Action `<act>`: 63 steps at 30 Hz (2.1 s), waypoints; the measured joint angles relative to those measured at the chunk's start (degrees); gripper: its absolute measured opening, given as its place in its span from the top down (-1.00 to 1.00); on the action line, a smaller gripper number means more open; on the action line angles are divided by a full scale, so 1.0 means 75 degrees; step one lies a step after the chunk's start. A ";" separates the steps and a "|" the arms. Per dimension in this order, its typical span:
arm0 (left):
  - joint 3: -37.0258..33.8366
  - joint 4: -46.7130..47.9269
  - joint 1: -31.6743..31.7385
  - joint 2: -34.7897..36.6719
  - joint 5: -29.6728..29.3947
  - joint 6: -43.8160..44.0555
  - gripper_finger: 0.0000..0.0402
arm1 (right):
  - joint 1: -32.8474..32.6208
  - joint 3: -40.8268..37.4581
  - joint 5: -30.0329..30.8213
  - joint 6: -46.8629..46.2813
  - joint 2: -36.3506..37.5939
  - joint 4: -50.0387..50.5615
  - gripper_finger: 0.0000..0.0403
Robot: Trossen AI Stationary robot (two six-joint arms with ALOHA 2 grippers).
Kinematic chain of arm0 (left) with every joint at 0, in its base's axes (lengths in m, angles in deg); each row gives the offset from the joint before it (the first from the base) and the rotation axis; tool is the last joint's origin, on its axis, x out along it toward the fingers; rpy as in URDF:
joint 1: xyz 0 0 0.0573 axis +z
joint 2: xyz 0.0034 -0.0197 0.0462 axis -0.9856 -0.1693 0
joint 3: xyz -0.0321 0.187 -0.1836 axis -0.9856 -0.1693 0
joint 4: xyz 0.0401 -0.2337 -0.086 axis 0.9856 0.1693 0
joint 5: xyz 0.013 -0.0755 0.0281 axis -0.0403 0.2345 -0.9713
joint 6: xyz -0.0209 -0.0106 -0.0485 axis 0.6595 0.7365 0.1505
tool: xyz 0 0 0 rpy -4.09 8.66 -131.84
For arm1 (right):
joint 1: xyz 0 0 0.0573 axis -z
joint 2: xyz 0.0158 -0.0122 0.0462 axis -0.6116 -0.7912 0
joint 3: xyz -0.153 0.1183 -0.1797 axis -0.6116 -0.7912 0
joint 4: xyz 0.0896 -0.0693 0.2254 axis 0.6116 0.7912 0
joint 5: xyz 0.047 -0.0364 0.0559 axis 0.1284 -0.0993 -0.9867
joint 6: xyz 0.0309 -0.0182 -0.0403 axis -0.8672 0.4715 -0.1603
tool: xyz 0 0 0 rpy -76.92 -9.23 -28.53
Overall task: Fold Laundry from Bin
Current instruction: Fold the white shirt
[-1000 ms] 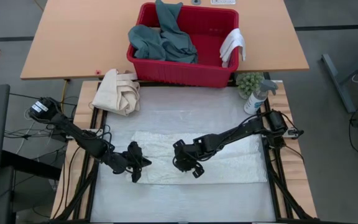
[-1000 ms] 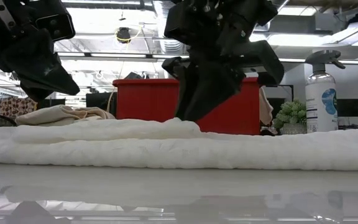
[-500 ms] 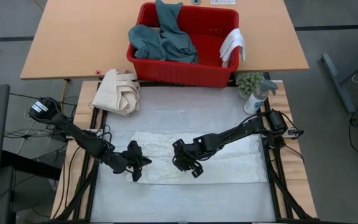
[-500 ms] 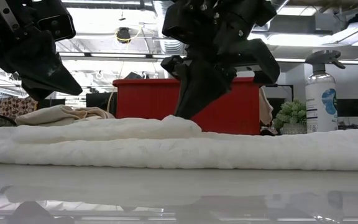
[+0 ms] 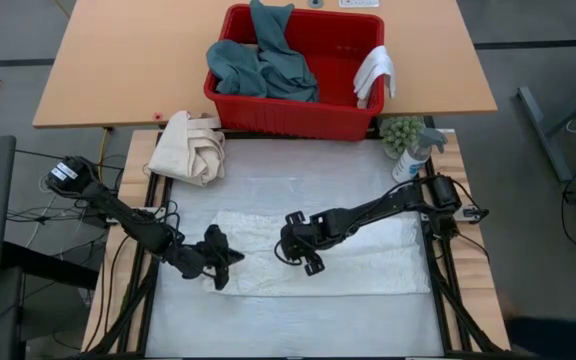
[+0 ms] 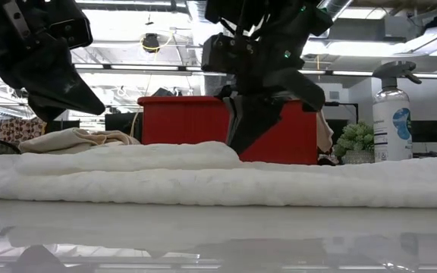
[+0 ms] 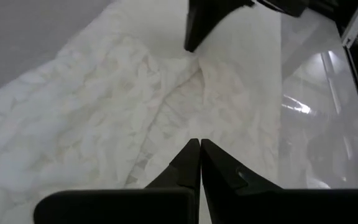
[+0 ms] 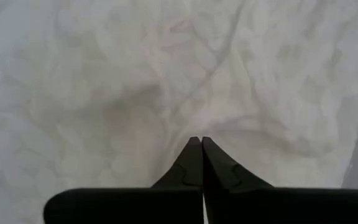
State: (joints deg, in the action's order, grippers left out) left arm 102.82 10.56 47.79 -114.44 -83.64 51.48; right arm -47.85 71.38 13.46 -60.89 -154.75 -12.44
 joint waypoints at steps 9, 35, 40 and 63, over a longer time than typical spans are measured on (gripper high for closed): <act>0.0000 -0.1036 -0.0058 -0.0003 0.0055 -0.0037 1.00 | -0.0190 0.0498 -0.0425 -0.0589 0.0408 -0.0504 0.92; 0.0391 -0.1543 -0.0246 -0.2902 0.0867 0.0550 1.00 | -0.0256 0.0458 -0.0516 -0.1463 -0.0752 -0.1014 0.93; 0.0396 -0.1414 -0.0245 -0.2955 0.0839 0.0721 1.00 | -0.0225 0.0458 -0.0512 -0.1542 -0.0752 -0.0982 0.93; 0.0439 -0.1005 0.0591 -0.0088 -0.0126 0.0801 1.00 | -0.0009 0.0495 0.0029 -0.3683 0.2177 0.4507 0.69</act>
State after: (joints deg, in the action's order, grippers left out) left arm 106.11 3.02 52.22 -115.10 -84.59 57.49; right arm -47.91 75.10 13.68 -88.51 -138.42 21.37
